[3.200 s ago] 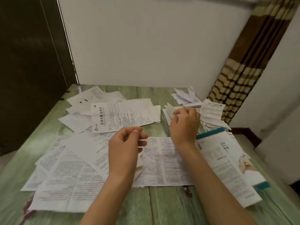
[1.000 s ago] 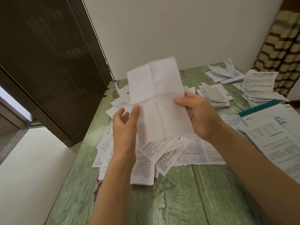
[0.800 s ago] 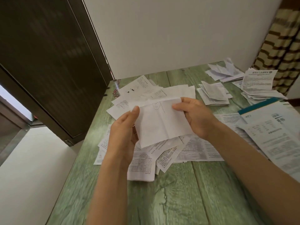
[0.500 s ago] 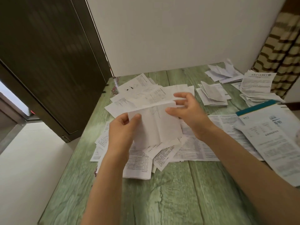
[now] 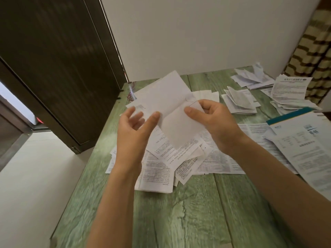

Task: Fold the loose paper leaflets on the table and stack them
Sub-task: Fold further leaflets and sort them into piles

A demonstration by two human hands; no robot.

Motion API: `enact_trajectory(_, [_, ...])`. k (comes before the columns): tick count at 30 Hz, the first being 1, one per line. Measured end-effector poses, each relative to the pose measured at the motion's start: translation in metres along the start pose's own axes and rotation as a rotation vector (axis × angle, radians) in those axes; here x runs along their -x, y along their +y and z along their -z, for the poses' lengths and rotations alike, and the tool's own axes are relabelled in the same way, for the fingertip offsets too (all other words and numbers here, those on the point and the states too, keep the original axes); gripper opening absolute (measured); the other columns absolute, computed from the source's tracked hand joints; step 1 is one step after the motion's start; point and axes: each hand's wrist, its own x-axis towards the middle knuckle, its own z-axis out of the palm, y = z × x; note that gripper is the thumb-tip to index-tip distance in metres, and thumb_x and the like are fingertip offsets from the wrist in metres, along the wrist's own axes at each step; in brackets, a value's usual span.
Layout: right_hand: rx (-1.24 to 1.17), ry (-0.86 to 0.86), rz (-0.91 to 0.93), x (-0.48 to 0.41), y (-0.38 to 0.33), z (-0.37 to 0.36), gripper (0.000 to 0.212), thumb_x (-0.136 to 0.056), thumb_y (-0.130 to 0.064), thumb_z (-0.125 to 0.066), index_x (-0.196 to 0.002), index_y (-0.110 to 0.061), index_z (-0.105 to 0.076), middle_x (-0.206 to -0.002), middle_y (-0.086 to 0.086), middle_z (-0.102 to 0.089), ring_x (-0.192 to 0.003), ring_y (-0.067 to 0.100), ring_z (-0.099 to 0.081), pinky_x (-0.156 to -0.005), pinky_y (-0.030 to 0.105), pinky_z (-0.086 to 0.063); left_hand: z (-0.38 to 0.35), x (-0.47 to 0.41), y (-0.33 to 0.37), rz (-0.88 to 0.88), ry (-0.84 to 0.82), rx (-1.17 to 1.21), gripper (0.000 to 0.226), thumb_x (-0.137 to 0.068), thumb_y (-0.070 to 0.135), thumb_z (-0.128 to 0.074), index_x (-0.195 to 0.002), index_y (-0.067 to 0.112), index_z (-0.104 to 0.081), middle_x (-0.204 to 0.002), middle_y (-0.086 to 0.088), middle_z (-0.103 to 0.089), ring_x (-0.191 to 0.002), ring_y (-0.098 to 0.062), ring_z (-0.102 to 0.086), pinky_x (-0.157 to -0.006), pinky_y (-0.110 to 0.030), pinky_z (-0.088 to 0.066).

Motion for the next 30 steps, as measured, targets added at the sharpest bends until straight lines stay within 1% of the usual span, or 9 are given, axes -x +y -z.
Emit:
enact_trajectory(1, [-0.077, -0.005, -0.065, 0.000, 0.003, -0.002, 0.008, -0.085, -0.013, -0.065, -0.093, -0.010, -0.067, -0.087, 0.002, -0.072, -0.078, 0.013, -0.067, -0.072, 0.026, -0.055, -0.001, 0.001, 0.000, 0.056, -0.045, 0.024, 0.071, -0.067, 0.040, -0.071, -0.130, 0.016, -0.048, -0.122, 0.000, -0.060, -0.110, -0.016, -0.058, -0.091, -0.032, -0.048])
enact_trajectory(5, [-0.158, -0.043, -0.232, 0.001, 0.014, -0.008, 0.008, -0.086, -0.014, -0.064, -0.092, -0.010, -0.066, -0.088, 0.004, -0.071, -0.081, 0.016, -0.066, -0.080, 0.033, -0.053, -0.009, 0.004, -0.002, 0.050, -0.037, 0.022, 0.013, -0.090, 0.015, -0.060, -0.089, 0.002, -0.063, -0.090, -0.011, -0.068, -0.084, -0.021, -0.066, -0.073, -0.035, -0.058])
enact_trajectory(7, [-0.111, -0.064, -0.227, 0.000, 0.014, -0.007, 0.011, -0.086, -0.013, -0.063, -0.096, -0.009, -0.066, -0.092, 0.007, -0.070, -0.082, 0.017, -0.066, -0.077, 0.031, -0.054, -0.009, 0.004, -0.005, 0.017, -0.005, -0.036, 0.017, -0.091, 0.015, -0.059, -0.083, 0.000, -0.062, -0.087, -0.015, -0.067, -0.081, -0.024, -0.065, -0.068, -0.035, -0.058])
enact_trajectory(11, [-0.054, -0.060, -0.212, -0.003, 0.013, 0.000, 0.008, -0.086, -0.015, -0.064, -0.094, -0.014, -0.065, -0.102, 0.011, -0.069, -0.092, 0.023, -0.064, -0.092, 0.042, -0.048, -0.009, 0.004, -0.007, 0.002, -0.040, -0.092, 0.025, -0.090, 0.014, -0.061, -0.067, 0.007, -0.052, -0.079, -0.015, -0.062, -0.075, -0.023, -0.061, -0.067, -0.040, -0.057])
enact_trajectory(16, [-0.059, -0.114, -0.241, -0.005, 0.015, 0.001, 0.014, -0.088, -0.002, -0.057, -0.094, -0.013, -0.064, -0.102, 0.009, -0.068, -0.096, 0.025, -0.062, -0.096, 0.043, -0.046, -0.011, 0.003, -0.006, 0.069, -0.041, -0.064, 0.014, -0.091, 0.006, -0.055, -0.079, 0.000, -0.061, -0.079, -0.009, -0.064, -0.074, -0.021, -0.060, -0.063, -0.035, -0.053])
enact_trajectory(19, [-0.044, -0.113, -0.223, -0.005, 0.015, 0.000, 0.031, -0.088, 0.011, -0.045, -0.083, -0.013, -0.064, -0.094, 0.009, -0.065, -0.091, 0.027, -0.057, -0.083, 0.035, -0.050, -0.010, 0.002, -0.004, 0.167, 0.002, 0.000, 0.024, -0.089, 0.000, -0.046, -0.084, 0.013, -0.065, -0.087, -0.004, -0.066, -0.076, -0.018, -0.060, -0.061, -0.029, -0.052])
enact_trajectory(22, [0.010, -0.068, -0.152, -0.003, 0.017, -0.003, 0.046, -0.083, 0.021, -0.034, -0.061, -0.012, -0.058, -0.090, 0.011, -0.063, -0.088, 0.028, -0.054, -0.070, 0.028, -0.044, -0.010, 0.001, -0.001, 0.316, -0.028, 0.146, 0.019, -0.095, 0.022, -0.047, -0.093, 0.015, -0.065, -0.090, -0.006, -0.068, -0.074, -0.018, -0.063, -0.061, -0.030, -0.052])
enact_trajectory(25, [0.103, -0.061, -0.067, -0.002, 0.018, -0.003, 0.042, -0.081, 0.022, -0.041, -0.060, -0.010, -0.058, -0.089, 0.007, -0.065, -0.085, 0.021, -0.059, -0.067, 0.023, -0.049, -0.010, -0.001, -0.005, 0.386, -0.113, 0.105, 0.026, -0.092, 0.040, -0.054, -0.094, 0.016, -0.064, -0.090, -0.003, -0.070, -0.079, -0.019, -0.066, -0.070, -0.035, -0.055])
enact_trajectory(30, [0.104, -0.156, -0.077, -0.003, 0.014, 0.001, 0.045, -0.087, 0.007, -0.033, -0.070, -0.012, -0.070, -0.084, 0.002, -0.068, -0.082, 0.018, -0.059, -0.074, 0.027, -0.049, -0.011, 0.000, -0.010, 0.276, 0.009, 0.014, 0.004, -0.088, 0.010, -0.062, -0.091, 0.010, -0.065, -0.090, -0.006, -0.068, -0.073, -0.016, -0.063, -0.062, -0.029, -0.055])
